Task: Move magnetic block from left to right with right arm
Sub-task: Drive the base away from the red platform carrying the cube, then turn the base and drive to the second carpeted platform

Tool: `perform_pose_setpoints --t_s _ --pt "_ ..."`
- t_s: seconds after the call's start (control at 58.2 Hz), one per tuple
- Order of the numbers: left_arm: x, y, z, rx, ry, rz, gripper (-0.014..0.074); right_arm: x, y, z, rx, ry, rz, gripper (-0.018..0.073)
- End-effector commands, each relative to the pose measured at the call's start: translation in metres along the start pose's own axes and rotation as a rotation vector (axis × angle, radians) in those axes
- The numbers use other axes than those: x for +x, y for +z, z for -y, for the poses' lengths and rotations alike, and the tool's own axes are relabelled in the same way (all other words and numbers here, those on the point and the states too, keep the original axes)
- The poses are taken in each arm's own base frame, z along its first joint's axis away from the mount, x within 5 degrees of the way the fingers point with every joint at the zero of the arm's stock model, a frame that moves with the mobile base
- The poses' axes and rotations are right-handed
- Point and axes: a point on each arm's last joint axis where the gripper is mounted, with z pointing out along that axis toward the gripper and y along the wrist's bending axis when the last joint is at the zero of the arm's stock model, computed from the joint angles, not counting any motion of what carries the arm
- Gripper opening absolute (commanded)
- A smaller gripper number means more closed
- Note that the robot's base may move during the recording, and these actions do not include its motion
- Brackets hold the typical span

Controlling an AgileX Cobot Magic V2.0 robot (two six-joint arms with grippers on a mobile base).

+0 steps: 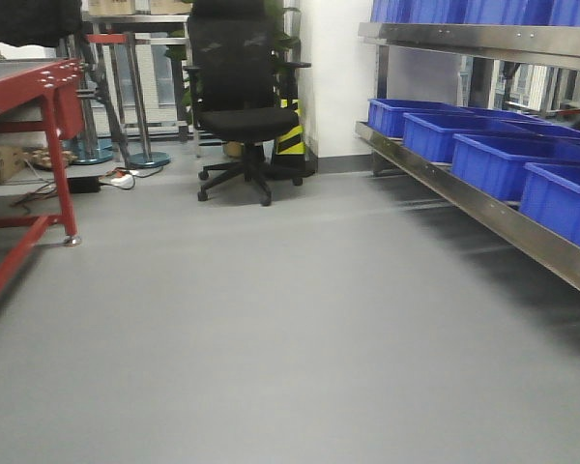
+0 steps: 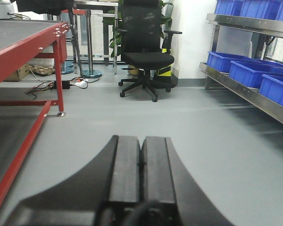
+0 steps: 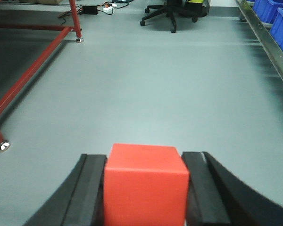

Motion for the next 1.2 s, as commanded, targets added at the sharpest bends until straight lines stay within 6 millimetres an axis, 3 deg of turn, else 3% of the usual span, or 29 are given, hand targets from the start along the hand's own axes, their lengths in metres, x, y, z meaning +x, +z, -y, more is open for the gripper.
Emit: perform_pose_setpoints --t_s 0.0,1.185 --pt "-0.0052 -0.0009 -0.0006 -0.006 -0.01 0.086 -0.0126 -0.0152 -0.0025 -0.0012 -0.004 -0.015 0.097 0.011" --pt "-0.0051 -0.0007 -0.0006 -0.006 -0.01 0.084 -0.0126 -0.0152 -0.0025 -0.0012 -0.005 -0.016 0.097 0.011"
